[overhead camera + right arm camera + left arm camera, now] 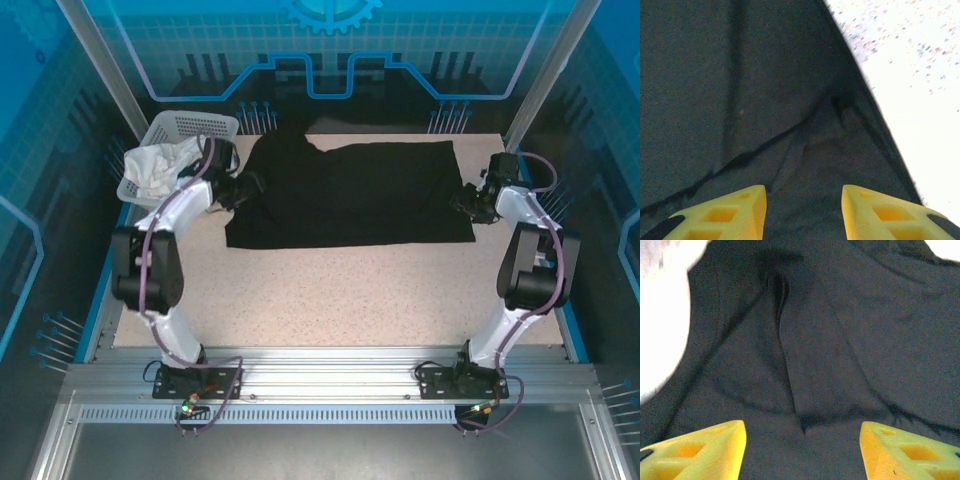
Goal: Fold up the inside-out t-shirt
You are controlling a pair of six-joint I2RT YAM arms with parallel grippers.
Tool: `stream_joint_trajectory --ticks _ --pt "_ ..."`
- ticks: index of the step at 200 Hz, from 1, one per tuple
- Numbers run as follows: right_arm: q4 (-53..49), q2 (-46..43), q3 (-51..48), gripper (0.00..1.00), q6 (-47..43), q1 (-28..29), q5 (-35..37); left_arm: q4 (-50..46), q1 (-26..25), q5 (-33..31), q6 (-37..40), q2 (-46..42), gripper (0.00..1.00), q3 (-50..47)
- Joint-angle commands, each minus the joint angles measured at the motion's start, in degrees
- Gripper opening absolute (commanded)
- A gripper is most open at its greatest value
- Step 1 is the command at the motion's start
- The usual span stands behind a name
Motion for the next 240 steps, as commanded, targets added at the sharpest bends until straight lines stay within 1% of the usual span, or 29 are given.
stream_joint_trajectory --ticks 1,17,49,66,101,122,132,141,156,175,194,218,240 --pt "1.4 -0.1 -3.0 0.45 0.8 1.6 -4.2 11.6 -2.7 2.8 -3.7 -4.3 0.63 -9.3" --pt "1.0 2.5 -2.3 0.45 1.0 2.4 -5.7 14.5 -3.4 3.5 -4.2 -3.9 0.63 -13.3" --pt "1.8 6.6 0.0 0.46 1.9 2.9 -6.7 17.0 -4.0 4.7 -3.7 -1.6 0.63 -15.9" --pt "1.3 9.4 2.7 0.46 2.0 3.3 -7.0 17.8 -4.0 4.7 -3.4 -0.5 0.63 -16.8" --pt "1.3 14.5 10.1 0.45 3.6 3.6 -10.3 19.1 -4.0 4.1 -2.8 1.8 0.63 -19.0" --pt "1.8 17.4 15.7 0.43 5.7 2.9 -12.8 19.4 -4.0 3.1 -2.0 2.5 0.63 -19.9" --pt "2.4 19.2 18.1 0.4 7.8 2.3 -14.5 19.3 -3.9 2.7 -1.4 2.8 0.63 -20.2" --pt "4.0 20.6 19.3 0.37 10.1 1.4 -16.8 19.3 -3.9 2.4 -1.1 2.8 0.63 -20.5" --pt "7.0 21.8 19.8 0.33 13.7 -0.2 -18.6 19.3 -3.8 1.9 -0.8 2.7 0.63 -21.1" --pt "8.1 21.4 19.4 0.31 14.9 -1.9 -18.0 19.1 -3.8 1.5 -0.6 2.3 0.63 -21.7" --pt "7.9 18.5 16.8 0.32 12.1 -2.1 -17.5 19.4 -3.8 1.5 -0.5 1.6 0.63 -22.2" --pt "7.4 11.3 9.9 0.36 5.8 -0.2 -15.1 19.6 -3.8 2.1 -0.7 1.4 0.63 -22.2" --pt "3.4 6.6 4.8 0.41 1.6 2.4 -13.1 19.4 -3.8 2.5 -0.7 1.4 0.63 -22.1"
